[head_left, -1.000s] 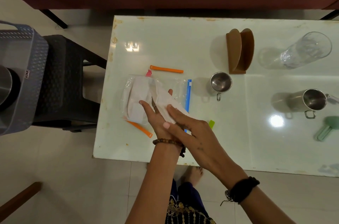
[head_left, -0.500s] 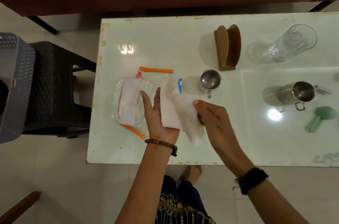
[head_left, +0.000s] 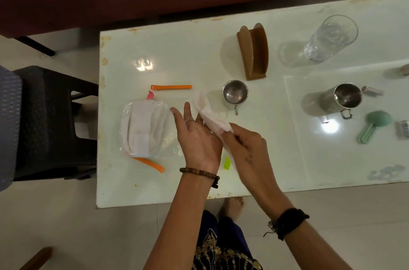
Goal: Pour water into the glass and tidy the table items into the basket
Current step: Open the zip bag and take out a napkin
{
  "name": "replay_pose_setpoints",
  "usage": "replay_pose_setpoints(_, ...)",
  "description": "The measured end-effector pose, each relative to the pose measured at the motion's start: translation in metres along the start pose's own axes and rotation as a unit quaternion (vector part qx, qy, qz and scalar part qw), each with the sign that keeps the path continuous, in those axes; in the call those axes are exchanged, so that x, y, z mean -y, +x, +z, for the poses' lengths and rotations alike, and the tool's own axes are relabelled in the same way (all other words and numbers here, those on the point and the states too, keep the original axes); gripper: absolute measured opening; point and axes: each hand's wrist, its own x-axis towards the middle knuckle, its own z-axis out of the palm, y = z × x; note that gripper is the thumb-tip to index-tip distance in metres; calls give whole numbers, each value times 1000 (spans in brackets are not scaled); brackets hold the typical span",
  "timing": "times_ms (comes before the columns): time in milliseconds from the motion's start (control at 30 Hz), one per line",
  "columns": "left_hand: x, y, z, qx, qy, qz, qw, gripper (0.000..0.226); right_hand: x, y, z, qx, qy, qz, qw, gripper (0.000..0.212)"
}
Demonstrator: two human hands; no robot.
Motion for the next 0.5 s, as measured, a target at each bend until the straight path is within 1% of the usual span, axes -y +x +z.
replay_pose_setpoints(100,0,10,-8,39,105,-33,993,47,3,2,-15,-39,88,32,995,25)
replay_pose_setpoints(200,-1,22,-17,54,204,-44,977,40,-1,4,-31,-67,120,42,990,26)
replay_pose_setpoints(233,-1,26,-20,56,224,-40,972,34,-2,3,-36,-77,125,41,988,26)
replay_pose_setpoints(300,-1,32,-23,67,245,-35,967,21,-4,3,-42,-78,136,44,987,23)
replay_pose_setpoints(367,-2,38,-21,76,248,-32,965,21,-7,4,-48,-58,125,55,989,17)
replay_pose_setpoints(400,-1,40,-19,79,246,-30,966,22,-9,4,-50,-44,106,68,991,20)
replay_pose_setpoints(433,-1,43,-17,78,244,-28,966,22,-12,6,-52,-29,85,81,993,30)
replay_pose_setpoints(500,1,51,-11,68,246,-23,967,15,-17,7,-57,-16,55,90,994,42)
